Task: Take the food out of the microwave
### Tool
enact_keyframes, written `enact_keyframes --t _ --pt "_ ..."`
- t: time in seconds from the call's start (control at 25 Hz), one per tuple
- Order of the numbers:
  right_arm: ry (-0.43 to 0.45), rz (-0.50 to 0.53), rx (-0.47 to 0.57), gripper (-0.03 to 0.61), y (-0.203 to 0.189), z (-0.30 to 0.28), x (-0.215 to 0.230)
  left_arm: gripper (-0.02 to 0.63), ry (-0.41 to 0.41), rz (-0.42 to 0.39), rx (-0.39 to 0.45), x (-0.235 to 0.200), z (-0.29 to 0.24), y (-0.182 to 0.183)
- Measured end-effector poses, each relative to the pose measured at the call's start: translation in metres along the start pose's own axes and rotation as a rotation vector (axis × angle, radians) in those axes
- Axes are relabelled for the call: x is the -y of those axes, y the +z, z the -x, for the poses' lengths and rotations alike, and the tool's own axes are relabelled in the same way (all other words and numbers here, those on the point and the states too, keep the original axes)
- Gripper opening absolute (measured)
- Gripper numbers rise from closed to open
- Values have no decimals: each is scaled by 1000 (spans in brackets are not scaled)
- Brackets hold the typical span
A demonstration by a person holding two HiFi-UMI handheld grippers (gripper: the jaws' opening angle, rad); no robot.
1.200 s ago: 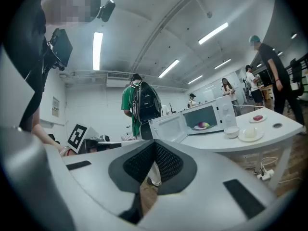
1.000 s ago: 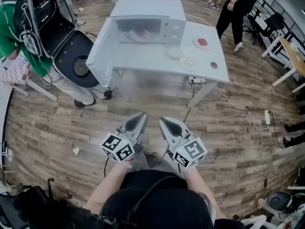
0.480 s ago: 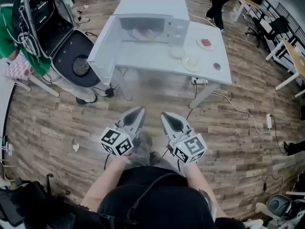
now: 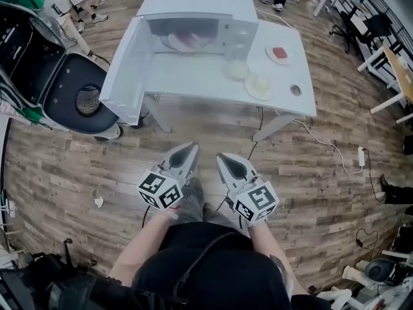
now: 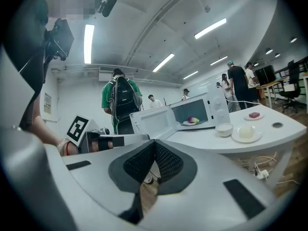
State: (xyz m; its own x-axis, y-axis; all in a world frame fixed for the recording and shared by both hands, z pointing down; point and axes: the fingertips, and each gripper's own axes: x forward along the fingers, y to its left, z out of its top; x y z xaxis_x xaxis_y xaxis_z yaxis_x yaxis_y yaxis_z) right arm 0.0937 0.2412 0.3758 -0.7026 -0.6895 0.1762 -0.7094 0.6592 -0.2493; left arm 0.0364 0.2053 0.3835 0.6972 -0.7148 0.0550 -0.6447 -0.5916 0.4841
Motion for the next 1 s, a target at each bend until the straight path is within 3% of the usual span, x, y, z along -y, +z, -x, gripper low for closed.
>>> enact_keyframes --t 0.64,1.0 --pt "-19 -5 -26 20 40 -150 76 11 -17 -2 -8 -121 -91 69" --pt "-55 3 -40 20 51 -198 95 11 -77 59 -17 -149 -123 81"
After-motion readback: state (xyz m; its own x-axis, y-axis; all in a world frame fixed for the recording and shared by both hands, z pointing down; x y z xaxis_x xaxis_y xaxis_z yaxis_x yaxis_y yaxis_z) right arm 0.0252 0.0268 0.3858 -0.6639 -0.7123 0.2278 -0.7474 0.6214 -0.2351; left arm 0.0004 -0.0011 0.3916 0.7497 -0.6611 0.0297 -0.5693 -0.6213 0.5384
